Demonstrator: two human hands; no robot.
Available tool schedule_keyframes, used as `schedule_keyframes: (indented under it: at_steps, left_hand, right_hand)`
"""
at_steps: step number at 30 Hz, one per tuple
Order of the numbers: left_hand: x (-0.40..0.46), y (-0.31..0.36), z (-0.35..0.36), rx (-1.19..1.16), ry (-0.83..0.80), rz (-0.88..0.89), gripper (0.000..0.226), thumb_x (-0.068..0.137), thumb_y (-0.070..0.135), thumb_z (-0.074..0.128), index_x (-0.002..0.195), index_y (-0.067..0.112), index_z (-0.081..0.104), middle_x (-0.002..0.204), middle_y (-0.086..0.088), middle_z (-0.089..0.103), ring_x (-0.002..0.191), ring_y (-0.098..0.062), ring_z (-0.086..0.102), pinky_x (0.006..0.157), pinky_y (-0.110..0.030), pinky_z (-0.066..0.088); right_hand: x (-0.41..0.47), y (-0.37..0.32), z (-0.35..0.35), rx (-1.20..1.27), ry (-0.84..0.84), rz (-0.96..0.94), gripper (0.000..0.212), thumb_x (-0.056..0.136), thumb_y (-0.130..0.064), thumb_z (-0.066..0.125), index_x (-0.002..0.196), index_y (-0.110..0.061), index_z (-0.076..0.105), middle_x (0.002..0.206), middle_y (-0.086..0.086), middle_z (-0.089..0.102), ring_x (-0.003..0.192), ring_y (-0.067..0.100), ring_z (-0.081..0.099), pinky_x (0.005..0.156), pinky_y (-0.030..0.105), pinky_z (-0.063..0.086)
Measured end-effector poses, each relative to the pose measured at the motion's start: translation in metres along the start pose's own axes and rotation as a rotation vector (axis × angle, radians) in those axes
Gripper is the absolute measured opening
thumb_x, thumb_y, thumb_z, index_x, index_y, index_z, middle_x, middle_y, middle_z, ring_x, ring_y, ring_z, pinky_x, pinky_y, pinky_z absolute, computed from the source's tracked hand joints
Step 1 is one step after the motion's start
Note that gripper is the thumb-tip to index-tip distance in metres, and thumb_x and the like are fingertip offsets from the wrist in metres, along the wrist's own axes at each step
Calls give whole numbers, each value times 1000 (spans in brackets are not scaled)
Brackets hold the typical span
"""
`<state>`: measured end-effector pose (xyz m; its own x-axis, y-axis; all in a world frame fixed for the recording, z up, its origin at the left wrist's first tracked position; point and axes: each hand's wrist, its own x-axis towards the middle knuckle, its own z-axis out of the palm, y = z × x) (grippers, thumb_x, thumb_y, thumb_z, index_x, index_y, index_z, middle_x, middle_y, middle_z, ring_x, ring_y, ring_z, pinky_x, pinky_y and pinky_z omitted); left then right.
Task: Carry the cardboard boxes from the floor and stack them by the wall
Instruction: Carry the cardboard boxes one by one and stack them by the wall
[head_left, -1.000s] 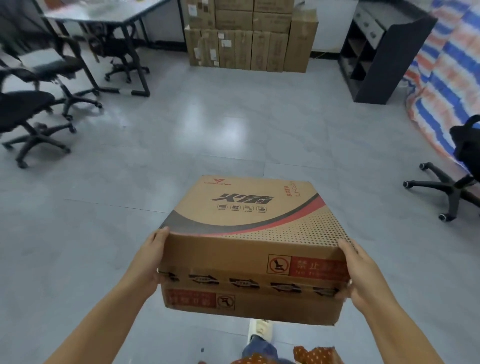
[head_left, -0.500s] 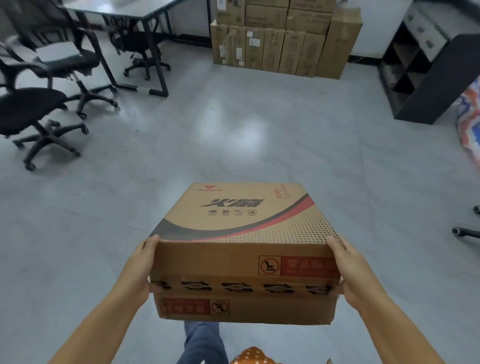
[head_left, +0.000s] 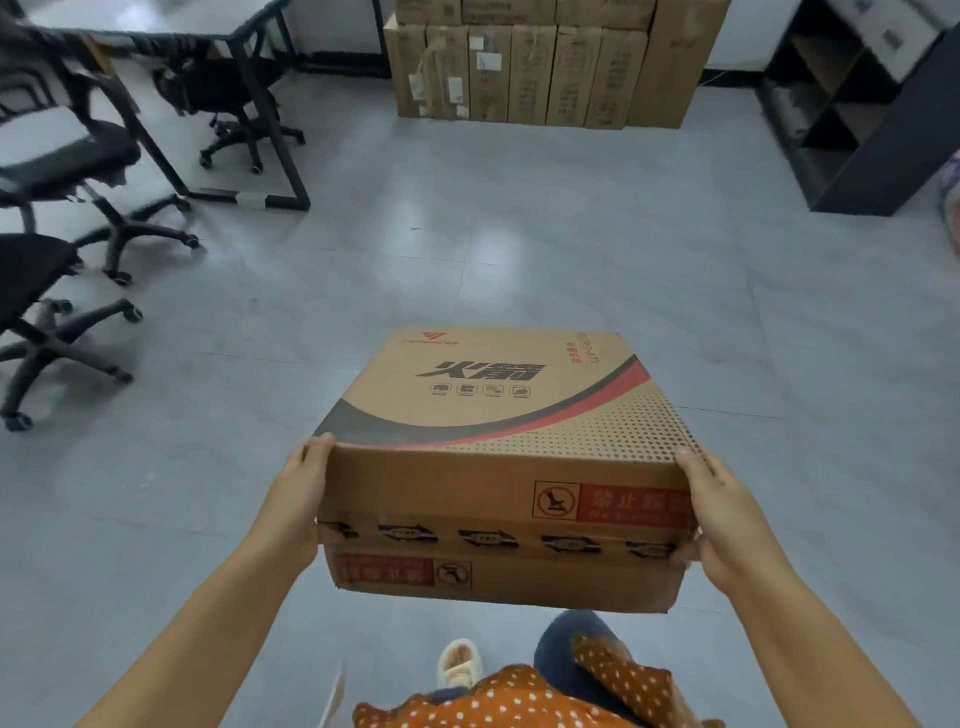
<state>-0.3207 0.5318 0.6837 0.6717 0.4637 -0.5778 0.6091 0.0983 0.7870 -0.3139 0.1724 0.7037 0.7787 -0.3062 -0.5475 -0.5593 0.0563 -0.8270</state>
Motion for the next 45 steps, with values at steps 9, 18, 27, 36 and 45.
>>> schedule_keyframes:
  at_steps: [9,18,27,36,45]
  left_hand:
    - [96,77,103,32,-46,-45,26,95,49,42,114,33,50,121,3,44,113,-25,41,68,-47,51]
    - [180,188,213,-68,-1,-12,31,96,48,43,120,31,51,111,7,48,101,-19,48,66,-47,54]
    - [281,270,262,-41,44,-62,22,96,49,43,109,34,52,111,6,45,111,-23,39,62,-45,52]
    - [442,409,282,-24,-40,-17,20,96,51,41,98,36,54,104,15,46,102,-21,46,62,-43,53]
    - [586,555,320,20,-97,76,18,93,54,43,87,42,56,100,14,46,88,-5,45,58,-41,52]
  right_hand:
    - [119,-68,11,49,122,9,16,100,-38,41,106,-37,55,91,-9,63,79,14,61,33,23,42]
    - [280,-201,21,-15,55,-42,21,99,-43,41,117,-38,50,99,-9,63,88,15,62,36,26,42]
    - [401,-286,76,-39,-12,-5,18,99,-38,42,93,-39,59,92,-7,66,80,15,63,32,22,41]
    - [530,-386,192,-20,29,-35,18,100,-40,40,110,-38,55,94,-8,62,82,16,59,36,28,44]
    - [637,-493,278,9,98,-102,23,99,-40,39,103,-35,61,97,-7,66,84,19,62,53,32,42]
